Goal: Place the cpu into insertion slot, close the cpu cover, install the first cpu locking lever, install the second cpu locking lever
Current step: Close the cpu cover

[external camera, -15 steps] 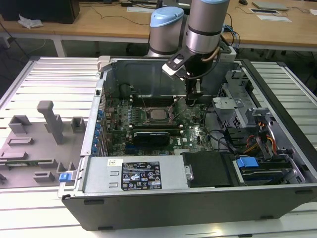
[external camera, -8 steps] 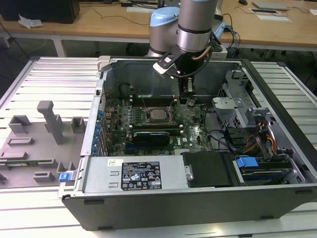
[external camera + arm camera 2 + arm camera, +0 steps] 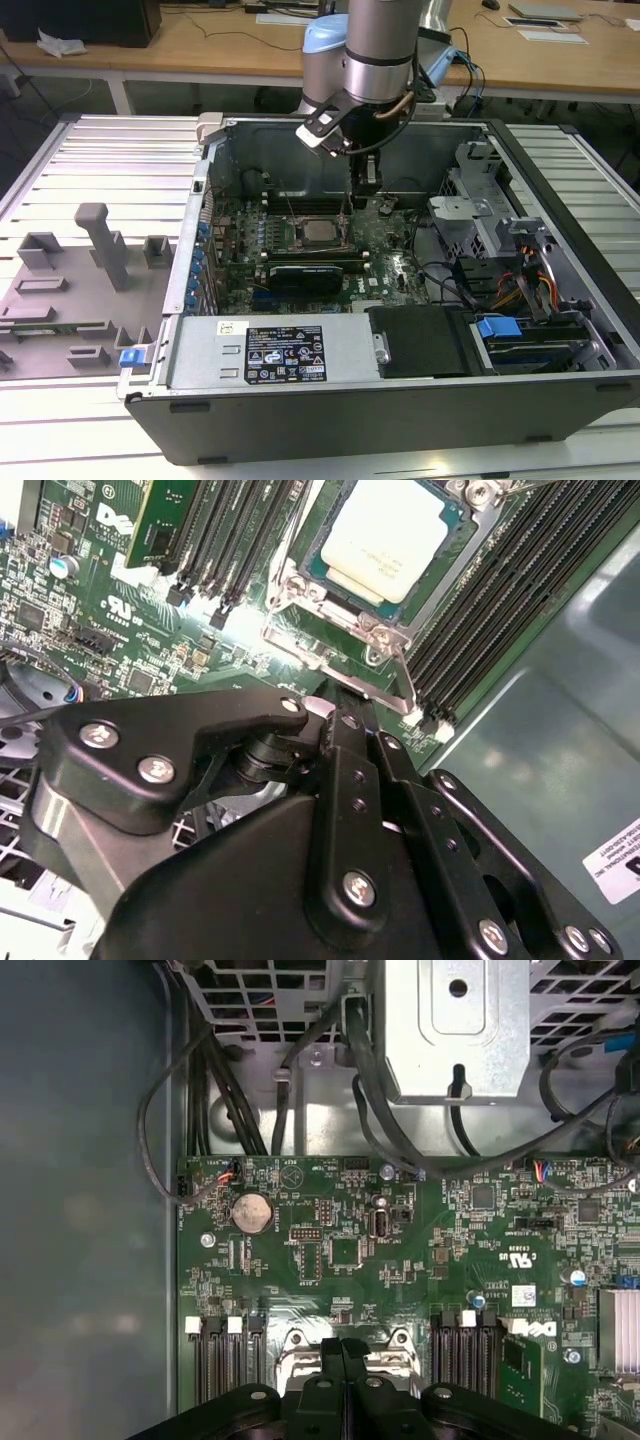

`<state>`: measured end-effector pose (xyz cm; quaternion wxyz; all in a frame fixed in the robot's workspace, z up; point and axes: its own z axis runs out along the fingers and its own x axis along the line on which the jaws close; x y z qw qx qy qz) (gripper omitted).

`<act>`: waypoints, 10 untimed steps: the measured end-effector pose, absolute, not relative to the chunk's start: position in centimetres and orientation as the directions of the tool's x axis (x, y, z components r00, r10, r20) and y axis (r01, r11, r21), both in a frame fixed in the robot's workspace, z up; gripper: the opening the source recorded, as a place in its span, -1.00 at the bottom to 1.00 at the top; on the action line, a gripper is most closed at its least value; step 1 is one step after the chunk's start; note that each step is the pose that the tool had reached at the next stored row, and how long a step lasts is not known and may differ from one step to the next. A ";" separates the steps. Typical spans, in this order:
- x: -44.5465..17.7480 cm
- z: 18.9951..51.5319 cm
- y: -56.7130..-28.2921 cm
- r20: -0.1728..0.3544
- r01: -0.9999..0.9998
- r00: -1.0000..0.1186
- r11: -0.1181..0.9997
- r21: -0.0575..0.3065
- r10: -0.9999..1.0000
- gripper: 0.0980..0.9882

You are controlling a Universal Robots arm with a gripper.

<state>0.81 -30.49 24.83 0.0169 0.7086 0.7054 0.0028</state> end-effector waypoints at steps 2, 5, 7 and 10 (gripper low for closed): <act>0.6 24.8 -30.5 -0.020 1.000 0.005 -0.004 0.028 1.000 -0.98; 0.4 24.8 -30.5 -0.020 1.000 0.005 -0.004 0.028 1.000 -0.98; 0.3 24.8 -30.5 -0.020 1.000 0.005 -0.004 0.028 1.000 -0.98; 0.1 24.7 -30.5 -0.020 1.000 0.005 -0.004 0.028 1.000 -0.98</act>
